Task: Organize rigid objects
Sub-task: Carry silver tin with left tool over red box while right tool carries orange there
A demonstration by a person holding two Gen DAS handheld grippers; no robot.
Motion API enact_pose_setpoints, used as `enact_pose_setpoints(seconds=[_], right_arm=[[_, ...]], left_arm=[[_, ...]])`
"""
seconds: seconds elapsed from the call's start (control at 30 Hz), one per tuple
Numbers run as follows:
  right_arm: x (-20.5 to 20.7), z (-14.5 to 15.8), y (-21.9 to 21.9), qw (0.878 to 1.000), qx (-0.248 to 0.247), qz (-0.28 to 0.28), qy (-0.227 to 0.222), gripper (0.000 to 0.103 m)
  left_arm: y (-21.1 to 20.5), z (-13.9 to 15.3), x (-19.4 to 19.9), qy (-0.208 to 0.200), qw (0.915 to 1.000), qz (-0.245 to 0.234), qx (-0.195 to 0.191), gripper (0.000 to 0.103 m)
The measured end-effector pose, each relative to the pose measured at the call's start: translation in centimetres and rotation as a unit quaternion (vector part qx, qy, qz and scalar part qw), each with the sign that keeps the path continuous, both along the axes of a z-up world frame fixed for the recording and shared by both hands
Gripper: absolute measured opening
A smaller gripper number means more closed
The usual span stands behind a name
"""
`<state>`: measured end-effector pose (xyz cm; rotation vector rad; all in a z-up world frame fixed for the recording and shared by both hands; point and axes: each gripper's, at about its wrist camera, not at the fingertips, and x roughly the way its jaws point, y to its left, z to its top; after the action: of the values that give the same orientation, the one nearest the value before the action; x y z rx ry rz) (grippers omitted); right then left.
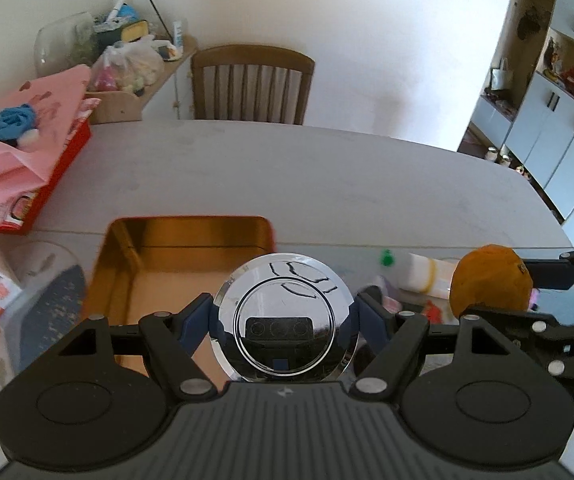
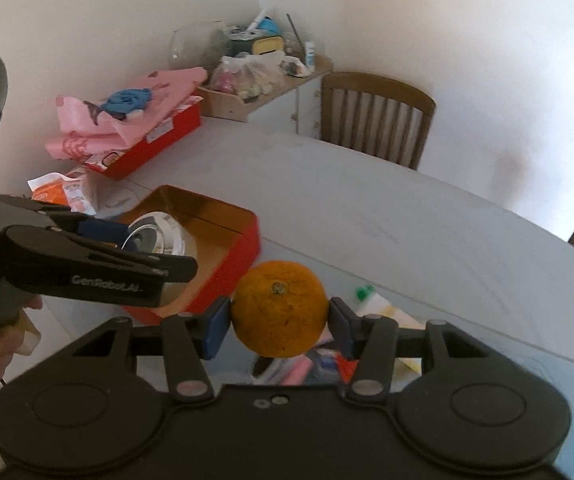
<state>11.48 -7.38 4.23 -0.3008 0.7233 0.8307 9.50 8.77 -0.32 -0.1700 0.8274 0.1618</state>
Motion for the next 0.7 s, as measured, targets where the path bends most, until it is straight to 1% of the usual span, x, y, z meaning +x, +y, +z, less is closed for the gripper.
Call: enact_pose_setpoints(seconds=[0.13, 0.37, 0.57, 0.7], right_arm=[[-0.5, -0.3, 3.3, 1.0, -0.003, 0.012, -0.004, 0.052], [-0.7, -1.5, 8.3, 0.999, -0.018, 0.026, -0.013, 0.052], [-0.4, -3.4, 12.2, 0.998, -0.041, 0.044, -0.01, 0.052], [-0.2, -4.9, 14.4, 0.997, -0.054, 0.055, 0.004, 0.052]], left_arm=[[3.1, -0.3, 0.3, 0.001, 1.0, 0.009, 0.0, 0.077], [7.9, -1.6, 1.9, 0.011, 0.9996, 0.026, -0.004, 0.077], [10.9, -3.6, 4.5, 0.033, 0.999, 0.028, -0.007, 0.077], [12.2, -5.1, 6.2, 0.052, 0.9983, 0.026, -0.007, 0.077]])
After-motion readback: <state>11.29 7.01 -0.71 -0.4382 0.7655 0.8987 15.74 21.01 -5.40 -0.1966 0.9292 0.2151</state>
